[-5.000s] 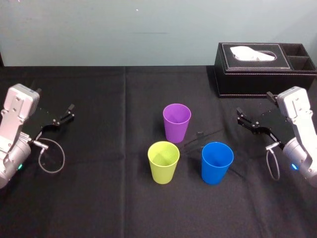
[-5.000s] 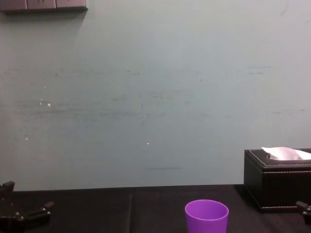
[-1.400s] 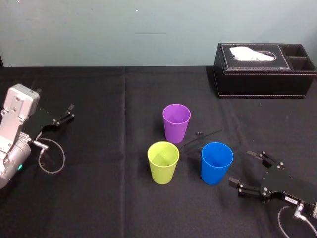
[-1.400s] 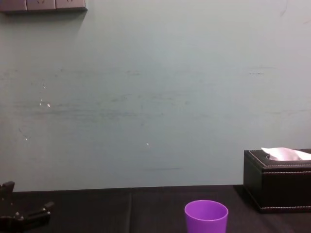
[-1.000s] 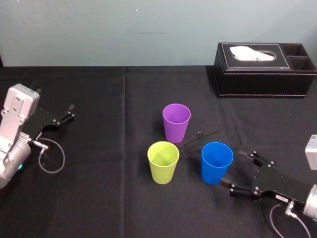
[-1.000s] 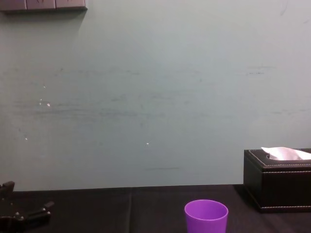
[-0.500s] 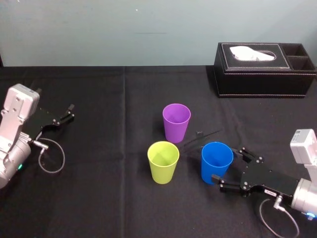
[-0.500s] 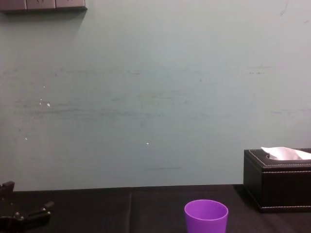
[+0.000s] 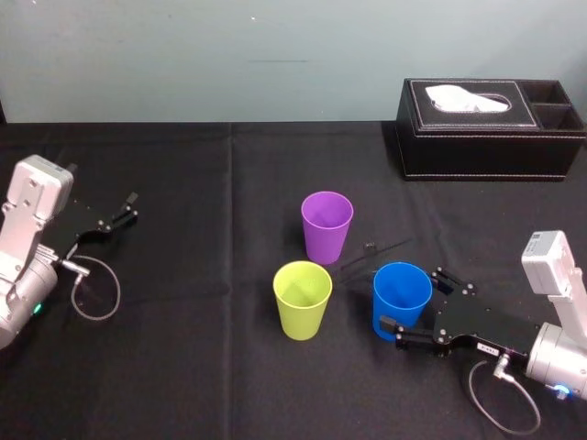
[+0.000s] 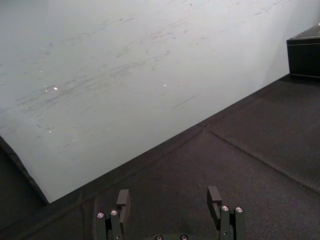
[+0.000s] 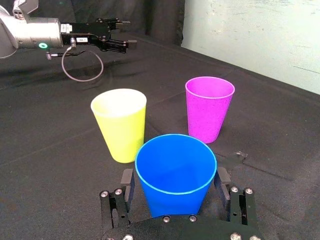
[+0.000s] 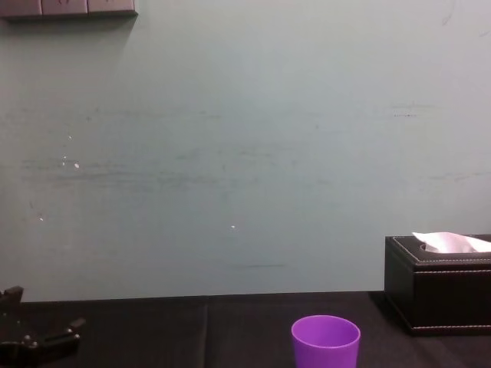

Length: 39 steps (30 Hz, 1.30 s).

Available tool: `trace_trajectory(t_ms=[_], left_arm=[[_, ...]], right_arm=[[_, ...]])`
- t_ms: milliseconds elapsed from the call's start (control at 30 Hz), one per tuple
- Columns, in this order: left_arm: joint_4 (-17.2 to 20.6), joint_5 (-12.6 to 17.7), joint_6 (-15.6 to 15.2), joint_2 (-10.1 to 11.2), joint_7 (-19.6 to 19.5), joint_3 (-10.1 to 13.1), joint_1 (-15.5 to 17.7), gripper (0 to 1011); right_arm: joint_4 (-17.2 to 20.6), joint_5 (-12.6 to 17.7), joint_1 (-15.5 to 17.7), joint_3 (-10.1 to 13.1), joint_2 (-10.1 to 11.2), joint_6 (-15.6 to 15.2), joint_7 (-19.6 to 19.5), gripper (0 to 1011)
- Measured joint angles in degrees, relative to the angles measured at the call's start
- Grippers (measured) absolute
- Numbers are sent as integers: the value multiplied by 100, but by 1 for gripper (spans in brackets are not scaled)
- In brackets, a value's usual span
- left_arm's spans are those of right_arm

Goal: Stack the three plastic cups sequentially using one hand.

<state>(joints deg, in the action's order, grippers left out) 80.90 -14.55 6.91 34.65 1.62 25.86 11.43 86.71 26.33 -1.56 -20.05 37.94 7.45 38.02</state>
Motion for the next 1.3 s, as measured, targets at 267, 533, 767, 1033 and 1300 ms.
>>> trace_trajectory(t_ms=[267, 533, 767, 1033, 1300], left_arm=[[0, 0, 0, 0, 0, 0, 0, 1011], [0, 0, 0, 0, 0, 0, 0, 1011], [0, 0, 0, 0, 0, 0, 0, 1011], [0, 0, 0, 0, 0, 0, 0, 1011], [0, 0, 0, 0, 0, 0, 0, 1011]], right_arm=[[9, 0, 11, 8, 7, 6, -3, 931], [13, 2, 17, 13, 11, 10, -6, 762], [18, 4, 19, 17, 14, 13, -8, 732], [19, 6, 23, 17, 16, 17, -8, 724], [83, -9, 56, 52, 17, 13, -113, 724]])
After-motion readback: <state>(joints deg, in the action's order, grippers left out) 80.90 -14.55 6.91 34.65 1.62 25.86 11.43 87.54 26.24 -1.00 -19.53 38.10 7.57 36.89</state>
